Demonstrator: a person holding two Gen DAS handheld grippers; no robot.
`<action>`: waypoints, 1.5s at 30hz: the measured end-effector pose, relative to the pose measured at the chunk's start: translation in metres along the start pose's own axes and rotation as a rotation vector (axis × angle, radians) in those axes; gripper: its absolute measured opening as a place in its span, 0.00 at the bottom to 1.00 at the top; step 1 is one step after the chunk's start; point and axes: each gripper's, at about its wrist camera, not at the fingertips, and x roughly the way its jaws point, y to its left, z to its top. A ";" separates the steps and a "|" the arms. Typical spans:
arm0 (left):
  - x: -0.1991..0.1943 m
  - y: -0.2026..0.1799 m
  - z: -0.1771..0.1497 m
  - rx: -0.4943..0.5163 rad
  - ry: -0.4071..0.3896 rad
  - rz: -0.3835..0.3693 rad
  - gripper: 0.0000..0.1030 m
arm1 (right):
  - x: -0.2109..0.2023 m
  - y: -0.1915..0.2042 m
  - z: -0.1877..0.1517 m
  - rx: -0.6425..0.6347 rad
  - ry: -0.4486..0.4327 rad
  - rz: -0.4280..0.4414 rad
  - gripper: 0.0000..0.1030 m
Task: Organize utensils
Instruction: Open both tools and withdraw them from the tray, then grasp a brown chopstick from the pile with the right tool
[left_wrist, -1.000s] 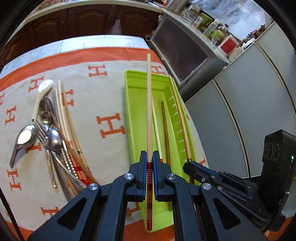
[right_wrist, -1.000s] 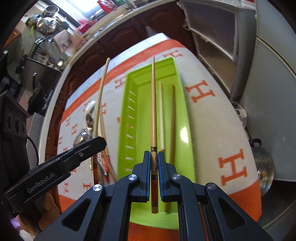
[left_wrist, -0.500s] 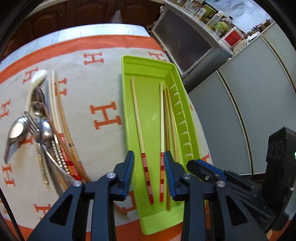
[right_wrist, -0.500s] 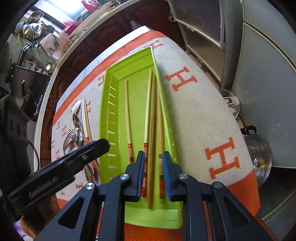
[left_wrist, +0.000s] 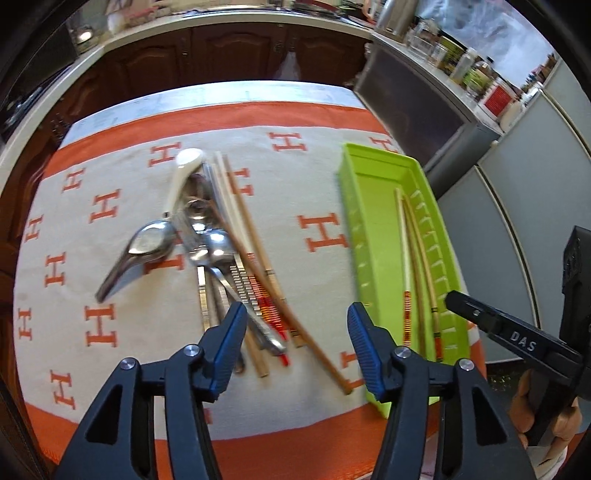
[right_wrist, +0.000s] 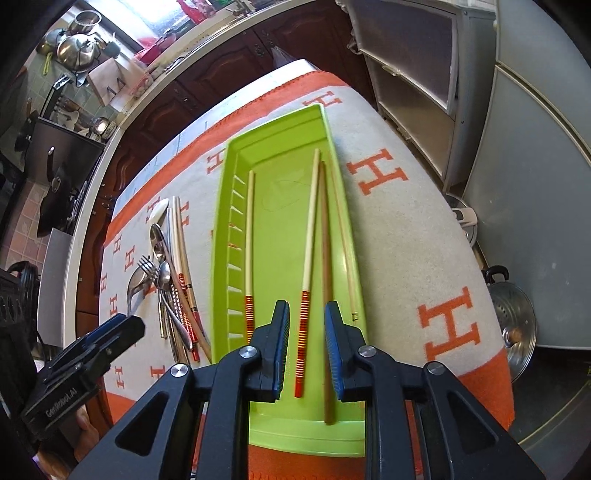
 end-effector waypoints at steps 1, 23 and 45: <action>-0.001 0.004 0.000 -0.011 -0.005 0.010 0.56 | -0.001 0.002 -0.001 -0.007 -0.001 0.001 0.19; -0.010 0.047 -0.011 -0.050 -0.036 0.150 0.86 | 0.002 0.059 -0.011 -0.169 0.021 0.019 0.19; 0.013 0.112 -0.026 -0.195 0.028 0.101 0.86 | 0.067 0.165 -0.019 -0.510 0.174 0.022 0.19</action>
